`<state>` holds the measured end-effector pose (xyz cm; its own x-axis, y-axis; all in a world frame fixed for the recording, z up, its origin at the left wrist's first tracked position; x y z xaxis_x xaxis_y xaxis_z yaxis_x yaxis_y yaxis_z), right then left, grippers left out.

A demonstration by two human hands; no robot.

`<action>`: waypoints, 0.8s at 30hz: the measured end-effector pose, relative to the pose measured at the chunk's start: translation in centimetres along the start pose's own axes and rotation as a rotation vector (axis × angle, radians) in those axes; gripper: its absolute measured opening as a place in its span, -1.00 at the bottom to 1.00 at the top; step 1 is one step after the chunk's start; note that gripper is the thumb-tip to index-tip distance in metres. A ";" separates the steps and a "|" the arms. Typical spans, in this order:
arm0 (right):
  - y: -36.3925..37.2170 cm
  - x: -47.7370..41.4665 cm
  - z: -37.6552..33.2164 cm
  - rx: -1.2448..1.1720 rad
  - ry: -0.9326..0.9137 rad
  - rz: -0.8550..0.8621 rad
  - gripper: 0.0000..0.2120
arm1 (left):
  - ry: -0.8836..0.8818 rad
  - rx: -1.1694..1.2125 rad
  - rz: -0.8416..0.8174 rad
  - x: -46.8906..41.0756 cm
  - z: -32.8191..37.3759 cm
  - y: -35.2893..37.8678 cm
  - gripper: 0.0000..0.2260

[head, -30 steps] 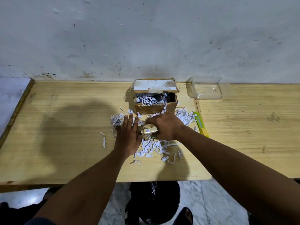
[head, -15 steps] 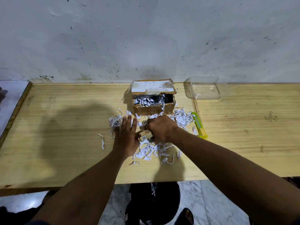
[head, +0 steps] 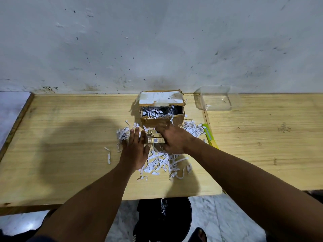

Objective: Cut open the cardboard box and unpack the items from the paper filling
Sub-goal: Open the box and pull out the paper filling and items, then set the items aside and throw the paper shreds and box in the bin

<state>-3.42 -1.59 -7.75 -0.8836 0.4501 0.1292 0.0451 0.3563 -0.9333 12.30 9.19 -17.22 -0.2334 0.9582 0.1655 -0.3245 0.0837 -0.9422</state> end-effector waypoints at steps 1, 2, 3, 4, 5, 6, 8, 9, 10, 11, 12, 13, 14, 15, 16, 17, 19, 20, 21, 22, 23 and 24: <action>-0.1 0.3 0.1 -0.046 0.001 0.001 -0.64 | -0.003 -0.001 -0.002 0.0 0.0 -0.2 -0.46; -0.2 0.6 0.2 -0.094 -0.001 0.011 -0.66 | -0.001 -0.009 0.002 -0.1 0.0 -0.5 -0.47; -0.3 0.9 0.3 -0.139 -0.012 0.029 -0.65 | 0.002 -0.024 0.005 -0.1 0.0 -0.7 -0.47; -0.5 1.1 0.4 -0.176 -0.022 0.053 -0.61 | 0.012 -0.040 0.009 -0.1 -0.1 -0.9 -0.46; -0.7 1.5 0.4 -0.203 -0.030 0.082 -0.55 | 0.033 -0.052 0.015 -0.2 -0.1 -1.1 -0.46; -0.8 1.8 0.6 -0.225 -0.023 0.101 -0.50 | 0.060 -0.056 0.025 -0.2 0.0 -1.3 -0.45; -1.3 2.5 1.0 -0.267 0.026 0.137 -0.45 | 0.099 -0.047 0.056 -0.1 0.4 -1.8 -0.47; -1.7 2.9 1.3 -0.289 0.063 0.170 -0.45 | 0.108 -0.039 0.079 0.0 0.6 -2.1 -0.48; -2.1 3.4 1.8 -0.313 0.110 0.211 -0.48 | 0.112 -0.032 0.104 0.0 0.8 -2.5 -0.49; -2.6 4.1 2.3 -0.337 0.155 0.262 -0.50 | 0.113 -0.029 0.128 0.1 1.0 -2.9 -0.50; -3.2 4.8 2.9 -0.364 0.201 0.315 -0.51 | 0.113 -0.030 0.160 0.1 1.1 -3.3 -0.51; -3.7 5.7 3.7 -0.397 0.251 0.367 -0.52 | 0.111 -0.032 0.199 0.0 1.0 -3.7 -0.54; -4.1 6.5 4.6 -0.434 0.306 0.419 -0.53 | 0.100 -0.029 0.242 -0.1 0.9 -3.9 -0.56; -4.4 7.5 5.6 -0.451 0.367 0.475 -0.55 | 0.083 -0.022 0.282 -0.2 0.7 -4.2 -0.59; -4.4 8.4 6.8 -0.441 0.432 0.530 -0.56 | 0.063 -0.009 0.316 -0.3 0.4 -4.5 -0.60; -4.3 9.4 8.0 -0.407 0.502 0.569 -0.57 | 0.044 0.000 0.342 -0.3 0.1 -4.7 -0.62; -3.7 11.3 10.5 -0.316 0.639 0.570 -0.61 | 0.014 -0.036 0.384 -0.2 -0.6 -5.1 -0.64; -3.2 12.1 11.8 -0.264 0.709 0.538 -0.63 | 0.002 -0.067 0.396 -0.2 -0.9 -5.2 -0.64; -2.7 12.9 13.0 -0.211 0.789 0.488 -0.64 | -0.010 -0.087 0.400 -0.2 -1.3 -5.3 -0.62; -2.1 13.6 14.1 -0.161 0.880 0.421 -0.64 | -0.023 -0.099 0.393 -0.3 -1.9 -5.1 -0.59; -1.6 14.3 15.2 -0.119 0.967 0.347 -0.63 | -0.039 -0.107 0.373 -0.5 -2.7 -4.8 -0.54; -1.2 14.8 16.0 -0.093 1.037 0.286 -0.61 | -0.059 -0.115 0.340 -0.5 -3.4 -4.4 -0.48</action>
<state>-24.02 -8.50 -10.08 -0.0111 0.9851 0.1719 0.2609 0.1688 -0.9505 16.98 9.28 -14.12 -0.3636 0.9194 -0.1498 -0.1148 -0.2038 -0.9723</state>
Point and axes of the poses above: each hand's wrist, its own x-axis away from the middle knuckle, its own y-axis out of the palm, z = x × y, the point moved 1 cm from there along -x, towards the middle knuckle
